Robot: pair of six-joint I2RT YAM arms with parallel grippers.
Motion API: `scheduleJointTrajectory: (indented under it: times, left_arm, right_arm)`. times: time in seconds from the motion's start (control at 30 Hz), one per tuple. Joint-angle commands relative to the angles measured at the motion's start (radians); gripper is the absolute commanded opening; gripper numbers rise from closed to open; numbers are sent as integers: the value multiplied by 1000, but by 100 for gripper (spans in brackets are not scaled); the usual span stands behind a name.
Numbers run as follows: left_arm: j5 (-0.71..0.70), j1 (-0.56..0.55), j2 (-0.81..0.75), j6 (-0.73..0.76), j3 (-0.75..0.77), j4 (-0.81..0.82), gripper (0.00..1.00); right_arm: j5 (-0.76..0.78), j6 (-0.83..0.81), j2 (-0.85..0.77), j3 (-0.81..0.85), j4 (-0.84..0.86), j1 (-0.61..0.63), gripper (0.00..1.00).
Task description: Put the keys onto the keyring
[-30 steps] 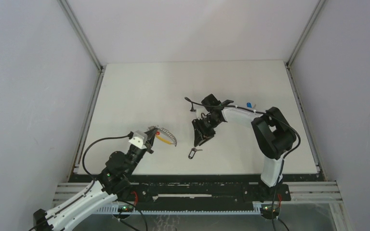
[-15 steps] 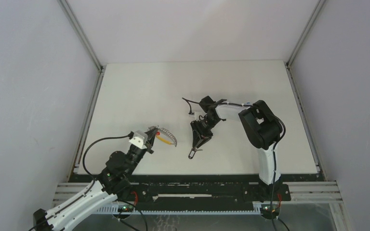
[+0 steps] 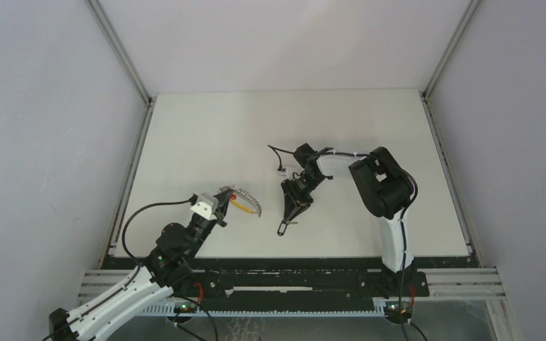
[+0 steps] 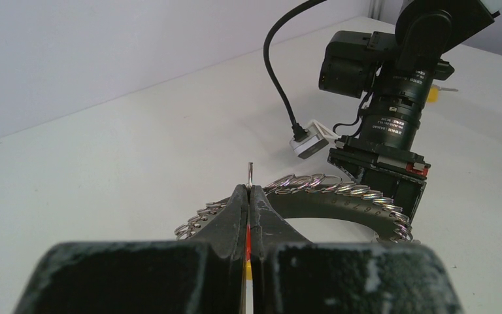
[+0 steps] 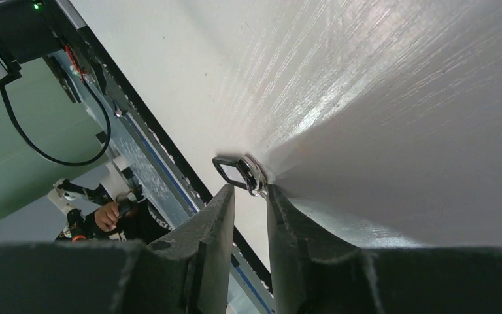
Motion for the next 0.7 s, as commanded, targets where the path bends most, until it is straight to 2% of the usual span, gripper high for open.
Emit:
scheduleJointTrajectory:
  times: [0.0, 0.37, 0.67]
  left_arm:
    - [22, -5, 3, 19, 8, 63, 0]
    - [22, -5, 3, 18, 8, 59, 0]
    - [20, -5, 2, 18, 10, 53, 0]
  right_arm:
    - [-14, -25, 18, 25, 24, 1, 25]
    - [-12, -7, 30, 36, 47, 7, 17]
    - [-15, 7, 36, 47, 55, 12, 20]
